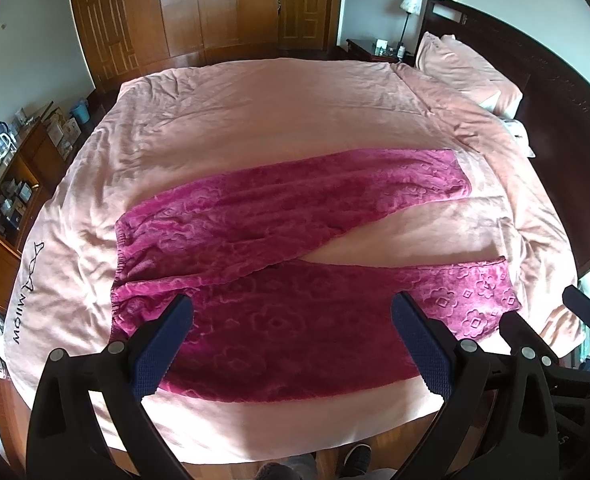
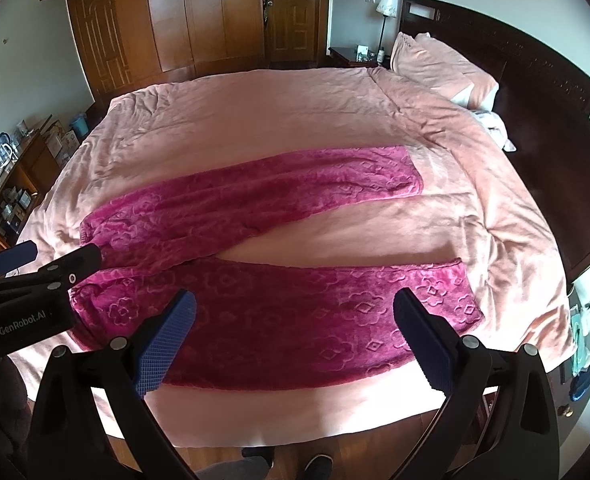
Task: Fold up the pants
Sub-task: 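Approach the magenta pants with both grippers open above the bed, then lower both grippers toward the pant leg cuffs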
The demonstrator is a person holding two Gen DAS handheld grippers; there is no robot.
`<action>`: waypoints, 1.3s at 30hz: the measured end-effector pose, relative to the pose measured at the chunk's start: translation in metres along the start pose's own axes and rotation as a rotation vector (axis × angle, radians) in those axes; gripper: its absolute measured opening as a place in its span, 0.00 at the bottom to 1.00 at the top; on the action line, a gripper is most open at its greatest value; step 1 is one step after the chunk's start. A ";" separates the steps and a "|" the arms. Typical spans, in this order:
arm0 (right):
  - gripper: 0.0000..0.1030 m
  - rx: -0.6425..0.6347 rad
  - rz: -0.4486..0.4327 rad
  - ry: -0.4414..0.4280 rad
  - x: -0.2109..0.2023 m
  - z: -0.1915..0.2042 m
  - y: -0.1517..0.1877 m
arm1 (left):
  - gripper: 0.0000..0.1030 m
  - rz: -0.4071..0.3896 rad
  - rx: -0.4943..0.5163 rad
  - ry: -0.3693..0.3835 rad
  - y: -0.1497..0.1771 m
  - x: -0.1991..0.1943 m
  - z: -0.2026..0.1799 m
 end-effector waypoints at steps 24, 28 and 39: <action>0.97 0.067 0.098 0.060 0.049 -0.048 0.000 | 0.95 0.076 0.027 -0.022 -0.012 0.059 -0.014; 0.97 0.061 0.102 0.024 0.077 -0.058 -0.022 | 0.95 0.083 0.011 -0.060 -0.027 0.077 -0.016; 0.97 0.055 0.154 0.020 0.182 -0.138 -0.095 | 0.95 0.180 -0.072 -0.188 -0.072 0.167 0.004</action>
Point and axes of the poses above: each gripper's, at about its wrist camera, not at the fingertips, and x roughly the way its jaws point, z to its left, y to its underside, the point moved 8 cm from there along x, roughly the way its jaws point, and after that the axes turned 2 degrees about -x, right-handed, at the moved point
